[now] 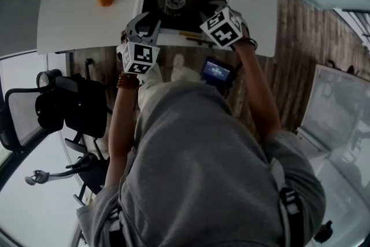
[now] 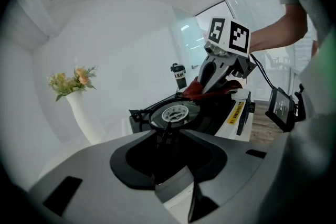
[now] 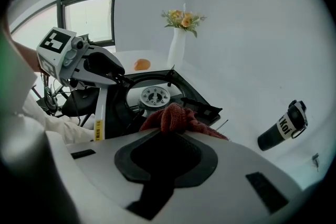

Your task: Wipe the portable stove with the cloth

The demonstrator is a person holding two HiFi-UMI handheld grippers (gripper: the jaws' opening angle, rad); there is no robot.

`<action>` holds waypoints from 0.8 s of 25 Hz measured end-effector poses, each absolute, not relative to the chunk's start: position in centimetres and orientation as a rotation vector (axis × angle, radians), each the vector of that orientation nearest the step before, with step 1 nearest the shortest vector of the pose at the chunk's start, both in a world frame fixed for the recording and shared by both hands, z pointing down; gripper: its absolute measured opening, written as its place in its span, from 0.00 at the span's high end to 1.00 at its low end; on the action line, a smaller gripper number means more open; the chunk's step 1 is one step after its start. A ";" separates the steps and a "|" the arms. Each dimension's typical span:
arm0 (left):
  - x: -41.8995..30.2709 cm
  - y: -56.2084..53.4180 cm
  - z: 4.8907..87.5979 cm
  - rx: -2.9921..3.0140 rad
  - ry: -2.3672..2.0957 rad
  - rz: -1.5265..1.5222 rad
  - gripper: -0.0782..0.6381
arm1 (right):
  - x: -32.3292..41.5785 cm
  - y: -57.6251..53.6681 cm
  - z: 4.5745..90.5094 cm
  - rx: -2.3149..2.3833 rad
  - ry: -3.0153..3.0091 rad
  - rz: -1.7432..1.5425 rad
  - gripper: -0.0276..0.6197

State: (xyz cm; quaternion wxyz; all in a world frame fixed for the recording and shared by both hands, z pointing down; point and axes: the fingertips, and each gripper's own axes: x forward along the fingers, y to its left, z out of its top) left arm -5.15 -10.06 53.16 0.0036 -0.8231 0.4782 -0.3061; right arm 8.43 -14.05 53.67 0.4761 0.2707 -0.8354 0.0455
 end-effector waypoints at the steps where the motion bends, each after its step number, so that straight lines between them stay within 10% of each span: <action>1: -5.2 -10.1 53.2 -2.578 1.500 -0.960 0.67 | 8.3 -13.6 53.7 0.643 -2.048 0.127 0.87; 20: -4.8 -9.9 53.1 -2.596 1.478 -0.939 0.68 | 11.0 -14.0 50.9 0.651 -2.217 0.189 0.87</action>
